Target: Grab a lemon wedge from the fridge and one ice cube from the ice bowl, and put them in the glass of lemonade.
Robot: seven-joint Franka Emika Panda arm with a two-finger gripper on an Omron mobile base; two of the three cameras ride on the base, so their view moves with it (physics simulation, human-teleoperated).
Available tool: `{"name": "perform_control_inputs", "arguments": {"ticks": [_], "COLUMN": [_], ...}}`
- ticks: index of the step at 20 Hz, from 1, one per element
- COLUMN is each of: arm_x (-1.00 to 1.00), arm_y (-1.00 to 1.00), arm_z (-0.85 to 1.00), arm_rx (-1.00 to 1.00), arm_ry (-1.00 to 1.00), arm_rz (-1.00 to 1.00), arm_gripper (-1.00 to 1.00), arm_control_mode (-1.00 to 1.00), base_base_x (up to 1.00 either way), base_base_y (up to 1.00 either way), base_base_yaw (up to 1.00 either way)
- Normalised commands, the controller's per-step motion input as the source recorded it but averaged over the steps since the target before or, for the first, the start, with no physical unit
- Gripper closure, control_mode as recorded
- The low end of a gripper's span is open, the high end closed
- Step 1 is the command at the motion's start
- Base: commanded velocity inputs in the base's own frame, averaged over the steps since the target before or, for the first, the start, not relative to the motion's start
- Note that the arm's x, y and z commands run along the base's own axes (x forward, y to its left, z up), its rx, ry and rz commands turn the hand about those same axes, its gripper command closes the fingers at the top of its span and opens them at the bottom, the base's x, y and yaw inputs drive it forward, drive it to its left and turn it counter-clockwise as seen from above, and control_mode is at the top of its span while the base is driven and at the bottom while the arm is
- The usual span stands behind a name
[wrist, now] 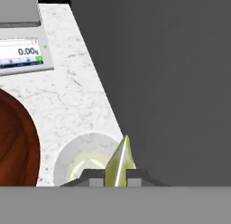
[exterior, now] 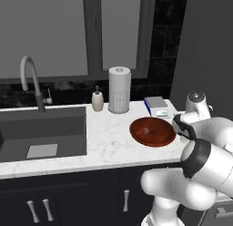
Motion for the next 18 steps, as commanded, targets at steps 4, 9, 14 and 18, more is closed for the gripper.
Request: {"name": "perform_control_inputs", "arguments": {"ticks": [4,9,14,18], "arm_x": [0.28,0.49,0.09,0.03], "arm_y": [0.0,0.0,0.0,-0.08], "arm_z": [-0.19,-0.12,-0.29,-0.44], "arm_rx": [0.0,0.0,0.0,0.0], "arm_ry": [0.0,0.0,0.0,0.0], "arm_rz": [0.0,0.0,0.0,0.0], "arm_gripper": [1.0,1.0,1.0,1.0], "arm_control_mode": [-1.0,-1.0,-1.0,-1.0], "base_base_x": [0.0,0.0,0.0,0.0], "base_base_y": [0.0,0.0,0.0,0.0], "base_base_yaw": [0.0,0.0,0.0,0.0]}}
